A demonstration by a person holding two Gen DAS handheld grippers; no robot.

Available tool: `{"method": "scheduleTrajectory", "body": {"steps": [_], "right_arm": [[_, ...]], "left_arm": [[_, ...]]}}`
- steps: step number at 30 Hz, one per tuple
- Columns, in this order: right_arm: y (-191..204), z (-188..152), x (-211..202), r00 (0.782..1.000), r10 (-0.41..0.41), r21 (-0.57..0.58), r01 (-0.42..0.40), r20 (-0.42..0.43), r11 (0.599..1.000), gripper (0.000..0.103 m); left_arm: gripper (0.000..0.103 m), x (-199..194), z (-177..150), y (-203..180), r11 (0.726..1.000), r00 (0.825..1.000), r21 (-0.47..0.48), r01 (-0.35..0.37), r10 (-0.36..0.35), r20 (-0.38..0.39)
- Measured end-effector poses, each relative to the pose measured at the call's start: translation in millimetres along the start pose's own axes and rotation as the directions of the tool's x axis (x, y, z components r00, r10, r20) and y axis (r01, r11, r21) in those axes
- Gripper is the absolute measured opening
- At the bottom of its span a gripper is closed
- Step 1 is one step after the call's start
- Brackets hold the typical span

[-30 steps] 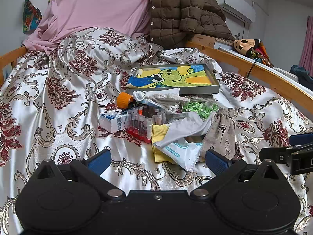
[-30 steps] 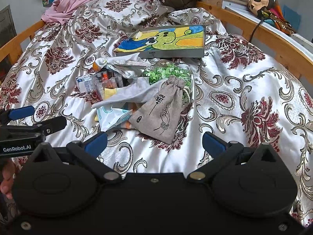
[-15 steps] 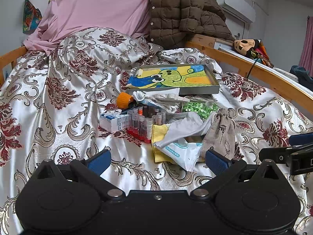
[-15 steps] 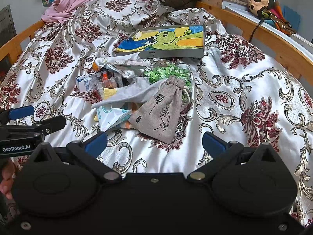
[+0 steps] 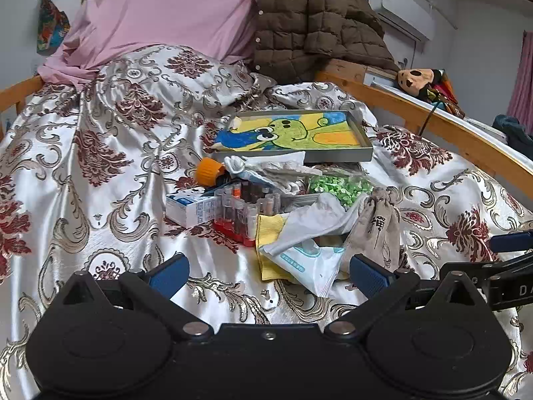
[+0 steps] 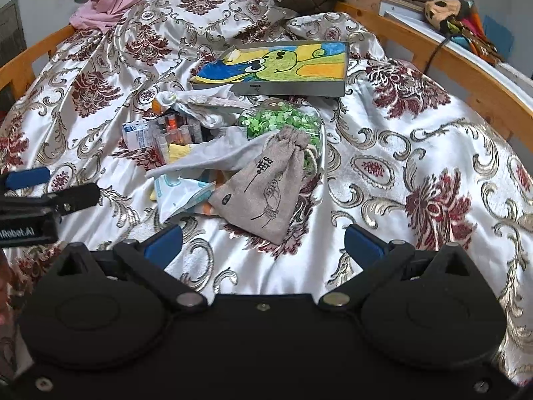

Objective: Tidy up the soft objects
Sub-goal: 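Reach the right gripper to the beige drawstring pouch and grasp it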

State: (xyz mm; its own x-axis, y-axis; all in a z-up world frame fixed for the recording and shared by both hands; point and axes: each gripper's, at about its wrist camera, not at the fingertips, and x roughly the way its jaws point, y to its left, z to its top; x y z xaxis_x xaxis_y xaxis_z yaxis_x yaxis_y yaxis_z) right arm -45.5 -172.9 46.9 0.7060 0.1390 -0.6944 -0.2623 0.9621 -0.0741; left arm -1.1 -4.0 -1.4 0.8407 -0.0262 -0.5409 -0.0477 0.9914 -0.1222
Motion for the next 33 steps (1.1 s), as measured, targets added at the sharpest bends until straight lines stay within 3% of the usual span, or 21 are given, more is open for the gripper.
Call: {"method": "scheduleTrajectory", "body": {"steps": [6, 13, 19, 26, 30, 33], "right_arm": [[-5.1, 0.8, 14.7, 0.999, 0.004, 0.005, -0.003, -0.035, 1.000, 0.102], [-21.7, 13.4, 41.6, 0.999, -0.012, 0.012, 0.012, -0.048, 1.000, 0.102], [-44.5, 37.6, 74.8, 0.993, 0.055, 0.073, -0.047, -0.103, 0.996, 0.102], [-63.6, 64.7, 125.3, 0.973, 0.156, 0.146, -0.132, -0.167, 0.980, 0.102], [-65.8, 73.3, 149.1, 0.967, 0.187, 0.151, -0.161, -0.175, 0.975, 0.101], [-66.8, 76.4, 163.7, 0.960, 0.208, 0.166, -0.178, -0.186, 0.970, 0.092]], "left_arm": [[0.102, 13.1, 0.4, 0.6, 0.999, 0.999, 0.044, 0.031, -0.030, -0.019], [0.102, 32.0, 10.6, -2.6, 0.984, 0.997, 0.162, 0.075, -0.072, -0.022], [0.102, 59.8, 42.6, -5.3, 0.955, 0.995, 0.283, 0.094, -0.084, -0.049], [0.102, 99.4, 72.7, -5.2, 0.953, 0.991, 0.291, 0.088, -0.053, -0.126], [0.102, 113.5, 76.2, -11.8, 0.928, 0.984, 0.353, 0.116, -0.059, -0.170], [0.102, 120.9, 75.4, -18.8, 0.897, 0.977, 0.411, 0.162, -0.086, -0.197]]}}
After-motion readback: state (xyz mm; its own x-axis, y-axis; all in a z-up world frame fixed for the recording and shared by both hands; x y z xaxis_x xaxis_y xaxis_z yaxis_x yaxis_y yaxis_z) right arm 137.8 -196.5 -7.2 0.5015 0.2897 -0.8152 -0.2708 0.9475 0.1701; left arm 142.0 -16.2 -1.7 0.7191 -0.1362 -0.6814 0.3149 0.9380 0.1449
